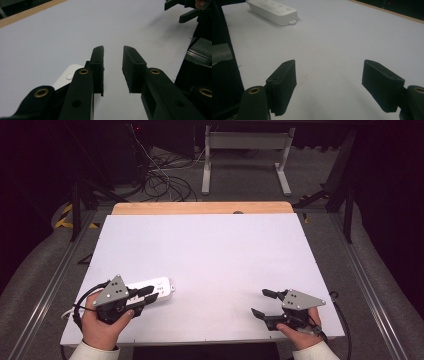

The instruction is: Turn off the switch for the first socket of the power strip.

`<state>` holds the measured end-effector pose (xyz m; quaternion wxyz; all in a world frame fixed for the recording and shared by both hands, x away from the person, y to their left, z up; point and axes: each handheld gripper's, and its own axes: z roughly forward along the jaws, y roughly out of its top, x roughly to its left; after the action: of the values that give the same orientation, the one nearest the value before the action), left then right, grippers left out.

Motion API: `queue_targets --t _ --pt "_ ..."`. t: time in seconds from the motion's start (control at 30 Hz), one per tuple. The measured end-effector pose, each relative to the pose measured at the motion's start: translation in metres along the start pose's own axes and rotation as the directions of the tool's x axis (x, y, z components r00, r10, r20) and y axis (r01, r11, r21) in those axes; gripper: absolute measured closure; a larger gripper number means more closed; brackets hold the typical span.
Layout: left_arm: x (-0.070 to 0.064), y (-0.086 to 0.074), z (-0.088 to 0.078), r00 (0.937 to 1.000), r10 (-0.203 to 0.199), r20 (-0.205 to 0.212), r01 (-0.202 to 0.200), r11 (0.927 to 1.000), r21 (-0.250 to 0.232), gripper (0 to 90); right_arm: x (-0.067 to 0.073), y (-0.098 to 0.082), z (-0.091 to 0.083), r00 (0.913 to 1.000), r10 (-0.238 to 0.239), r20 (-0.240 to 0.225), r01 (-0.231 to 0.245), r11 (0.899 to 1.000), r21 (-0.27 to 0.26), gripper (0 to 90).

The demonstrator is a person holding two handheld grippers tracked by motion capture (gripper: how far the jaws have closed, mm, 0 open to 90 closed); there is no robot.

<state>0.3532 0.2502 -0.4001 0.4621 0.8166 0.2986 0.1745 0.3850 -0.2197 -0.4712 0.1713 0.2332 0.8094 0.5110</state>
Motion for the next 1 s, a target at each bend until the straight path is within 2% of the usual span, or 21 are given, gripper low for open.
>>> queue_targets --t 0.13,0.27,0.47,0.9,1.0 --pt "0.006 0.002 -0.005 0.9999 -0.009 -0.005 0.009 0.9998 0.02 75.4 0.0 0.0 0.001 1.0 -0.003 -0.005 0.003 1.0 0.002 28.0" --pt "0.015 0.003 -0.01 0.9997 -0.021 -0.008 0.022 0.9986 0.049 83.0 0.0 0.0 0.001 1.0 -0.002 -0.007 0.002 1.0 0.002 28.0" --pt "0.024 0.003 -0.014 0.9994 -0.034 -0.003 0.035 0.9972 0.066 89.9 0.0 0.0 0.001 1.0 -0.001 -0.007 0.001 1.0 0.006 28.0" --pt "0.042 -0.001 -0.019 0.997 -0.074 -0.025 0.076 0.9911 0.109 90.0 0.0 -0.001 0.001 1.0 0.005 -0.005 -0.005 1.0 0.015 28.0" --pt "0.046 -0.002 -0.022 0.9961 -0.075 -0.046 0.08 0.9894 0.121 90.0 -0.001 -0.001 0.002 1.0 0.005 -0.005 -0.005 1.0 0.012 28.0"
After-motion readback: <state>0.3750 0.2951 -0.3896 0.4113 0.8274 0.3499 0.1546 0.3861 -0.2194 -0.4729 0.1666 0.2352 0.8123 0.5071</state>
